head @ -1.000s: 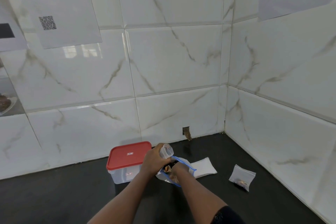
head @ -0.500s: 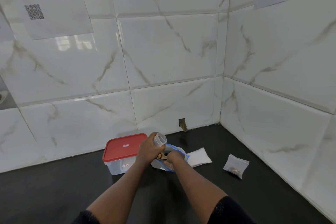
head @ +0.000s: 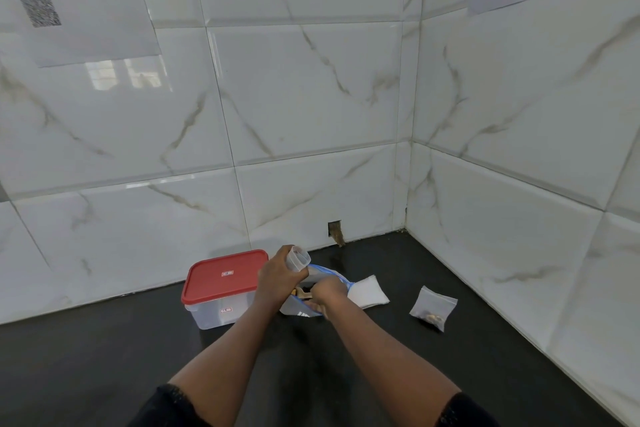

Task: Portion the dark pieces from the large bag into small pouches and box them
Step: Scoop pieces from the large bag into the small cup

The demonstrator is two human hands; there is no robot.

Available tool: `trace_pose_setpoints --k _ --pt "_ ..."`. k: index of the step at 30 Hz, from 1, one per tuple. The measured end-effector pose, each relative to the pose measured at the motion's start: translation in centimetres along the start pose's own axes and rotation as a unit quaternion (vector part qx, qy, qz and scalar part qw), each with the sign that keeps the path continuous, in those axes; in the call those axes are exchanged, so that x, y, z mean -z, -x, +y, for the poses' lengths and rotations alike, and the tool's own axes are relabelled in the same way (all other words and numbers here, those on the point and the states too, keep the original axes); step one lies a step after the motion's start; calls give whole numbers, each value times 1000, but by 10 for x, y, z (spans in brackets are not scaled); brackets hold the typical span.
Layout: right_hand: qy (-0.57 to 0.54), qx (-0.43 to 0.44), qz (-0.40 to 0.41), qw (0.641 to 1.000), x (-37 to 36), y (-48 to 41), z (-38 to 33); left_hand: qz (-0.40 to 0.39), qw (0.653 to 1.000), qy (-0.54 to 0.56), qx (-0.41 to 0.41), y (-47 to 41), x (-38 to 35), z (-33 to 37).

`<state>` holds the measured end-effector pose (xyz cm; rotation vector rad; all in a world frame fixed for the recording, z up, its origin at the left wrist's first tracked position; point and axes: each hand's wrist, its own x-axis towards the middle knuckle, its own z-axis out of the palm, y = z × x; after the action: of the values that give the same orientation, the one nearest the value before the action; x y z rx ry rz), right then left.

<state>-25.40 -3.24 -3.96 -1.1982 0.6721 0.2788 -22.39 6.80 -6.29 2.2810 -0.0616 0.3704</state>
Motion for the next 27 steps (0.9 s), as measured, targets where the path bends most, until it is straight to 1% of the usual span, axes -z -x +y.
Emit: trace_pose_setpoints --k 3,7,12,19,23,27 --pt "72 26 6 997 8 -2 -4 -3 1000 -4 3 -1 -2 2" --pt "198 102 0 975 20 -8 -13 2 1000 2 11 -1 -2 2" --pt "265 113 -7 957 40 -9 -38 8 1000 11 22 -2 0 3" --pt "306 112 -33 945 70 11 -74 12 998 44 44 2 -2 6" --pt "338 92 -56 935 81 23 -91 11 998 44 54 3 -3 6" --pt "334 96 -73 935 87 32 -107 3 997 46 60 4 -3 4"
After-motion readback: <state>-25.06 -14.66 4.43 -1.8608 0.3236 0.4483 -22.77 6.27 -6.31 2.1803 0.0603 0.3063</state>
